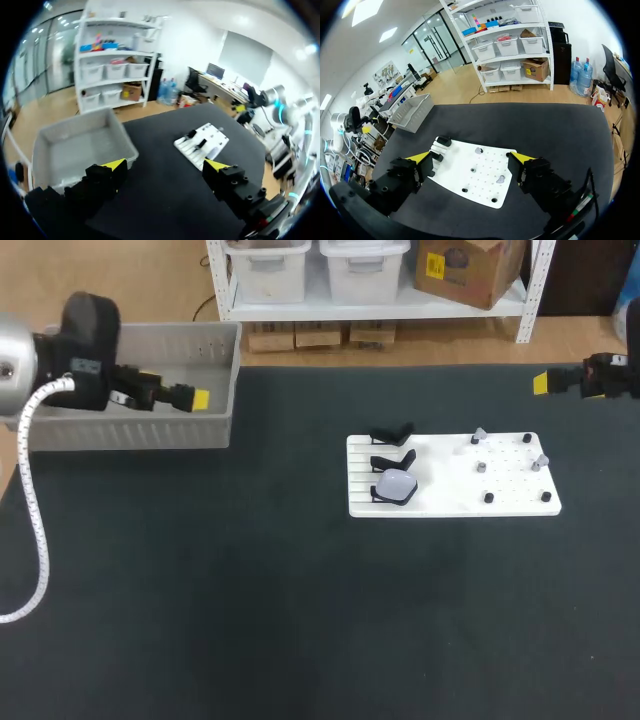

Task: Pick up each earbud case from the left stands, insert the matching earbuds, close the lid, and place the case in the box.

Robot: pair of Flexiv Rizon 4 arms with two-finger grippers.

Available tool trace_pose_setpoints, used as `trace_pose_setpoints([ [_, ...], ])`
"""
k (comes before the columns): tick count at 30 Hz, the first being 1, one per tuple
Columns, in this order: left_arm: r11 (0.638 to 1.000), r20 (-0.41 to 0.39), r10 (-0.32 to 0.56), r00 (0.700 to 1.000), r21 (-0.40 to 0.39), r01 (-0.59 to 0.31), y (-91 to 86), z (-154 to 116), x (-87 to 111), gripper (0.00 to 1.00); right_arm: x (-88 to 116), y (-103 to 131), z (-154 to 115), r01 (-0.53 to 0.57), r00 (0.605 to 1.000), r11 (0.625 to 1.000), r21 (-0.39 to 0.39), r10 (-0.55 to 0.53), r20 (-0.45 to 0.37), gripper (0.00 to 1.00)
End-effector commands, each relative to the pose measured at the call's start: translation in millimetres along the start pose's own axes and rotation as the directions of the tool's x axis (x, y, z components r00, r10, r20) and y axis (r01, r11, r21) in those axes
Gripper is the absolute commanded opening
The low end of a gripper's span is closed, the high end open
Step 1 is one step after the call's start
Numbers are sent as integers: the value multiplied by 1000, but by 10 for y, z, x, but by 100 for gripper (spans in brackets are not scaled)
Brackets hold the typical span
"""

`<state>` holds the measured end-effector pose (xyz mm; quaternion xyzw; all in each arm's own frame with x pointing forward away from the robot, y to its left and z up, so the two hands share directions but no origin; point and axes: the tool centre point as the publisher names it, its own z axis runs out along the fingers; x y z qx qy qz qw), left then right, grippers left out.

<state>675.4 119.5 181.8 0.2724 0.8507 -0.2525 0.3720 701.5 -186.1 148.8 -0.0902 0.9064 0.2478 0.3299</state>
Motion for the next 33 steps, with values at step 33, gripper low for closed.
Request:
trace_pose_setpoints([
  [33,740,187,433,882,484,-467,-501,404,75,100,1,5,-6,0,1000,1000,3,0,0,100],
])
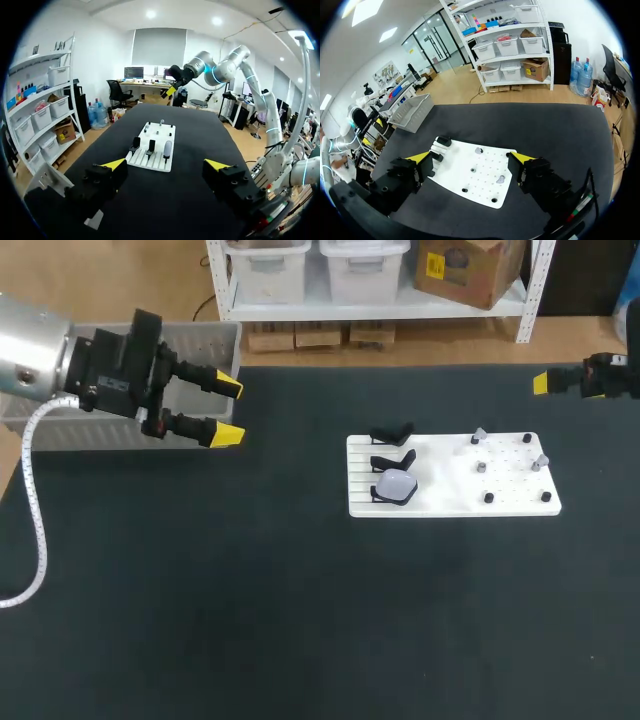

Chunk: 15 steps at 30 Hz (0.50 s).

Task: Pick up each earbud case from the left stands, insert the matching earbuds, close the lid, and place the case in the box.

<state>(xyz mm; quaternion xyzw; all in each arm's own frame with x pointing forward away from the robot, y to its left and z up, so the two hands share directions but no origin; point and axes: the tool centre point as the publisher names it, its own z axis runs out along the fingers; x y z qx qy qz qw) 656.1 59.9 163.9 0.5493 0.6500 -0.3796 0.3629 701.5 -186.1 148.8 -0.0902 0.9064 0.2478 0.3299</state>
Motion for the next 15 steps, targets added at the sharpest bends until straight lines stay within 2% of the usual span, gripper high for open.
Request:
trace_pose_setpoints([
  [1,1000,1,2,1000,7,-2,24,5,1,100,1,5,-6,0,1000,1000,3,0,0,100],
  [4,1000,16,4,1000,11,-4,11,6,10,100,1,5,-6,0,1000,1000,3,0,0,100],
  [5,999,30,46,999,24,-46,-20,29,12,100,1,5,-6,0,1000,1000,3,0,0,100],
  [6,996,20,84,996,29,-84,-49,94,17,100,1,5,-6,0,1000,1000,3,0,0,100],
  [9,993,15,104,994,55,-104,-53,271,48,100,1,5,-6,0,1000,1000,3,0,0,100],
  [10,990,38,124,992,67,-126,-56,326,57,100,1,5,-6,0,1000,1000,3,0,0,100],
  [15,988,17,123,992,95,-124,-34,625,91,100,1,5,-6,0,1000,1000,3,0,0,100],
])
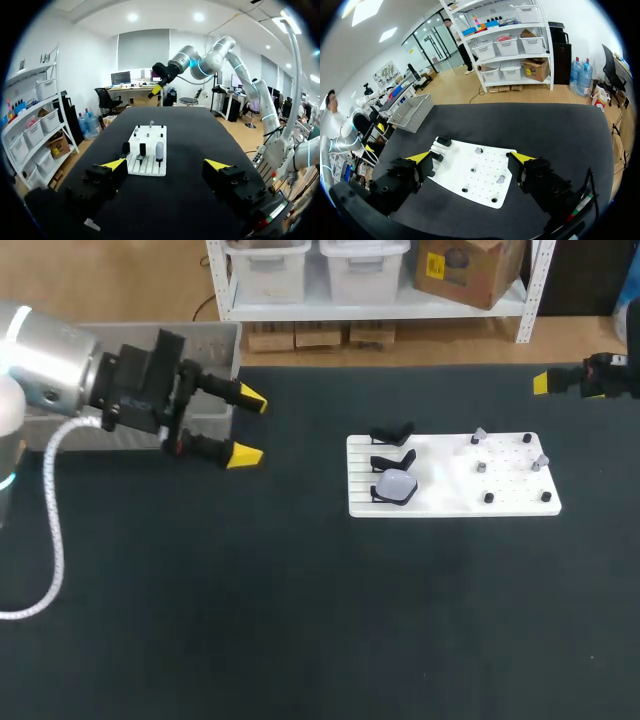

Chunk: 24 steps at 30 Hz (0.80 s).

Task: Pick up each earbud case from the left stands, insert the matching earbuds, close the lid, and place the case in the box.

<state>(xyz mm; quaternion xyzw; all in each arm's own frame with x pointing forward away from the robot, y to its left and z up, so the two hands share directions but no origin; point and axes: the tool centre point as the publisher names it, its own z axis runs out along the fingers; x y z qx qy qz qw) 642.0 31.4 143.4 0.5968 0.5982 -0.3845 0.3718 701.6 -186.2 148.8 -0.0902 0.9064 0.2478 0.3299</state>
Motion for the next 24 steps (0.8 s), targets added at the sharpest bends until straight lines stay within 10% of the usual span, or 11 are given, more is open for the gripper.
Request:
trace_pose_setpoints([
  [1,999,-7,5,1000,35,-5,139,331,36,100,1,6,-6,0,1000,1000,3,0,0,100],
  [24,996,3,-74,997,47,74,53,1036,352,94,1,6,-6,0,1000,1000,3,0,0,100],
])
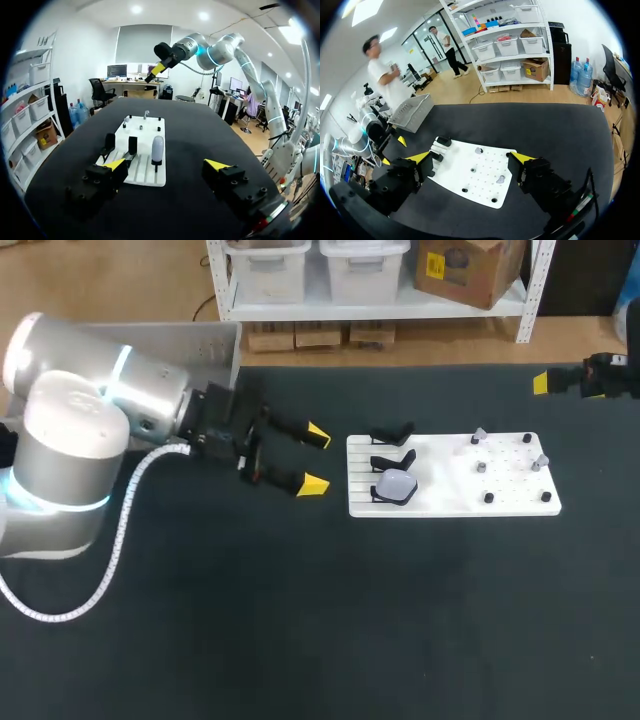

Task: Pick up each earbud case from the left stands, insert the matching earbuds, close the lid, and place the case in the box.

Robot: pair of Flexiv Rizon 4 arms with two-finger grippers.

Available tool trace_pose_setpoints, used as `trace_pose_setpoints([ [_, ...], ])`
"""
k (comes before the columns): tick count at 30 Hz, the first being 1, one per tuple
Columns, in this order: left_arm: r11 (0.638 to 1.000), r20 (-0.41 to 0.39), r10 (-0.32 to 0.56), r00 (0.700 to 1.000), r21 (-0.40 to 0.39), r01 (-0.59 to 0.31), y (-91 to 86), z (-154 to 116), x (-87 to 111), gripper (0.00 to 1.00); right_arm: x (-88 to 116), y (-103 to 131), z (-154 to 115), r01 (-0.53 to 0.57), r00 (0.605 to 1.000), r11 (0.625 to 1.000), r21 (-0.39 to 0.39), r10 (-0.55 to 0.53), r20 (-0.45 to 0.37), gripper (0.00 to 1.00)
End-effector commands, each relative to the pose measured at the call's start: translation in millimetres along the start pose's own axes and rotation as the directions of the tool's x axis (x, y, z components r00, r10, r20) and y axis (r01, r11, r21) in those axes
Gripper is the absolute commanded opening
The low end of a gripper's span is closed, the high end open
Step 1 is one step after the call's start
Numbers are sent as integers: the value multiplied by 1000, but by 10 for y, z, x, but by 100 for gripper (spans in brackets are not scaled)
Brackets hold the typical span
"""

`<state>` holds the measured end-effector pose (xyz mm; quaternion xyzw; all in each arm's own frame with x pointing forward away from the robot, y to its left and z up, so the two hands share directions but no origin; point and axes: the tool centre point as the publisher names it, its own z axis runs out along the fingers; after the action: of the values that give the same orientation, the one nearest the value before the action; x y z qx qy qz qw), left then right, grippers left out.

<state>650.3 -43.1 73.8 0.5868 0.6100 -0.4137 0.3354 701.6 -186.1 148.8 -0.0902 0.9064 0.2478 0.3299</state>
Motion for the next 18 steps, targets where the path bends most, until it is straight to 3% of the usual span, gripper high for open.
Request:
trace_pose_setpoints([
  [1,1000,17,4,1000,-13,-3,-40,87,51,86,1,5,-6,0,1000,1000,3,0,0,100],
  [3,1000,20,6,1000,-13,-6,-39,129,59,74,1,5,-6,0,1000,1000,3,0,0,100],
  [6,1000,22,5,1000,-9,-4,-28,200,87,75,1,5,-6,0,1000,1000,3,0,0,100],
  [7,1000,23,4,1000,-8,-4,-23,222,99,49,1,5,-6,0,1000,1000,3,0,0,100],
  [9,1000,19,2,1000,-5,-2,-9,272,108,43,1,5,-6,0,1000,1000,3,0,0,100],
  [11,1000,19,4,1000,2,-4,8,314,121,67,1,5,-6,0,1000,1000,3,0,0,100],
  [15,1000,18,5,1000,10,-5,56,384,126,93,1,5,-6,0,1000,1000,3,0,0,100],
  [18,1000,16,6,1000,14,-6,93,432,136,100,1,5,-6,0,1000,1000,3,0,0,100],
])
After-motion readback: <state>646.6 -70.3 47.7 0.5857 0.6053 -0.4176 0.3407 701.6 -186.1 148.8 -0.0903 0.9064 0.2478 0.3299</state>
